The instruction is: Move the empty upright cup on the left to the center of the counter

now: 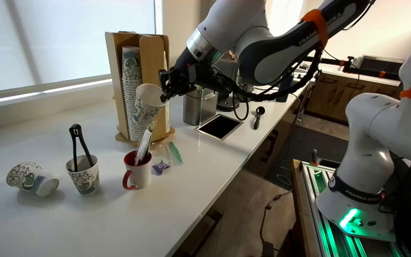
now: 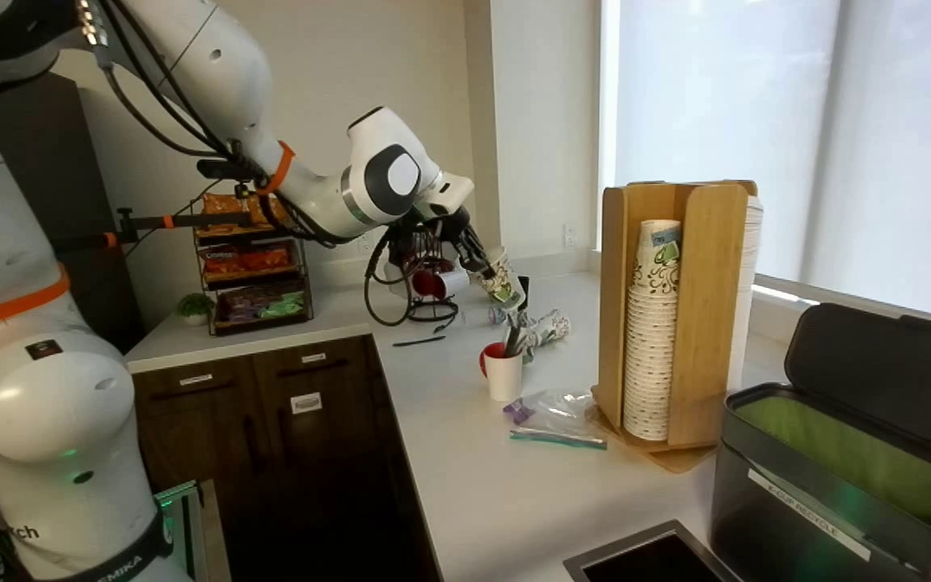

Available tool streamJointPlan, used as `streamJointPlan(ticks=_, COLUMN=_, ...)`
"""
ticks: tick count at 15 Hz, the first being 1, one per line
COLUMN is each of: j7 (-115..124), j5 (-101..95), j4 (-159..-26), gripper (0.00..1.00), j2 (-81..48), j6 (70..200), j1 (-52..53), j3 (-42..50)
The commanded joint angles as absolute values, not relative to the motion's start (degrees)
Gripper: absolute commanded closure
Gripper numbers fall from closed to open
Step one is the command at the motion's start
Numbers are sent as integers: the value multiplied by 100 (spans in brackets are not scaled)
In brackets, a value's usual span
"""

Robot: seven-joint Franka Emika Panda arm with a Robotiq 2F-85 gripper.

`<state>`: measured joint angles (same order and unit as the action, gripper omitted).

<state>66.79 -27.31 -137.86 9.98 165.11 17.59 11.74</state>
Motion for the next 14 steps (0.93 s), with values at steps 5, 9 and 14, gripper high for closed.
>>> streamJointPlan(ticks=5, j7=7158, j5=-2666, j4=-14147, gripper=99, j2=1446, j6=16668, j1=1415, j3=1366)
streamJointPlan(ticks=9, j7=6627, j5=-1411, j4=-14548, gripper=99, j2=1614, j6=16623, j1=1696, j3=2099)
streamJointPlan(ticks=14, j7=5505, j5=622, j4=-14988, gripper=99, j2=1682, j6=16495, j1=2326, j3=3361)
